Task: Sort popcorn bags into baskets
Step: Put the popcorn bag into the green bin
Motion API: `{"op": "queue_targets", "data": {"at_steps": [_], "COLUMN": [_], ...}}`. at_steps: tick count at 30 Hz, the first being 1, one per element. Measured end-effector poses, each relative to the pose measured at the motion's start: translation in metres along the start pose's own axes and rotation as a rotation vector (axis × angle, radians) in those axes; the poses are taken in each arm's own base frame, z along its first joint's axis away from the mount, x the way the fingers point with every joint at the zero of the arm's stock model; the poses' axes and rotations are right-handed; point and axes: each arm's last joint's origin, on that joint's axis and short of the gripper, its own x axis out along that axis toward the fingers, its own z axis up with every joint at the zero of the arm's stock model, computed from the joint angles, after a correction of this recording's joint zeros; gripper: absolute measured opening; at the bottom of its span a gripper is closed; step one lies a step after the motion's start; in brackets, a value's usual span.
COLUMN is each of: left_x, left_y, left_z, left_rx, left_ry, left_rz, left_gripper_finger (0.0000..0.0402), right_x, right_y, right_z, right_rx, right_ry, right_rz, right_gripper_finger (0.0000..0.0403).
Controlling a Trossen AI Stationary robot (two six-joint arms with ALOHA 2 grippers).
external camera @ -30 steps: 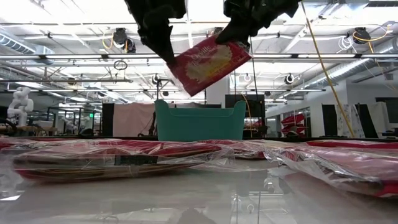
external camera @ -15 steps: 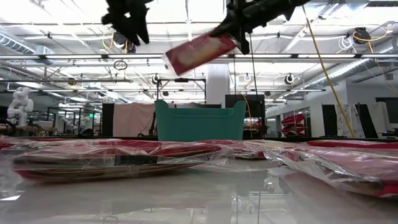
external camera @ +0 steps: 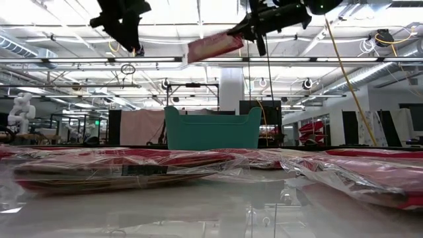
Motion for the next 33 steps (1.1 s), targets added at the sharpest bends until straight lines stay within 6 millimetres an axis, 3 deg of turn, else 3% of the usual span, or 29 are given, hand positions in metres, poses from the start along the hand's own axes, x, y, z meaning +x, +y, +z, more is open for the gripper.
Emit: {"op": "queue_targets", "data": {"at_steps": [7,12,26,33], "left_x": [0.027,0.033,0.034,0.034], "left_y": [-0.007,-0.009,-0.01,-0.01], "left_z": [-0.01,-0.016,-0.016,-0.016], "left_rx": [-0.076,-0.099,-0.1,-0.13], "left_ry": [0.055,0.079,0.091,0.095], "left_rz": [-0.097,-0.129,-0.147,-0.147], "left_gripper_finger": [0.0142,0.0143,0.0143,0.0143], "right_x": [0.002,0.011,0.058,0.073], "right_y": [-0.021,-0.04,-0.107,-0.13], "right_z": [0.023,0.026,-0.021,-0.045], "right_rx": [0.032,0.054,0.222,0.303], "right_ry": [-0.041,0.007,0.178,0.25], "right_rz": [0.084,0.119,0.021,-0.026], "right_gripper_finger": [0.0007,0.0007,0.0008,0.0008]}}
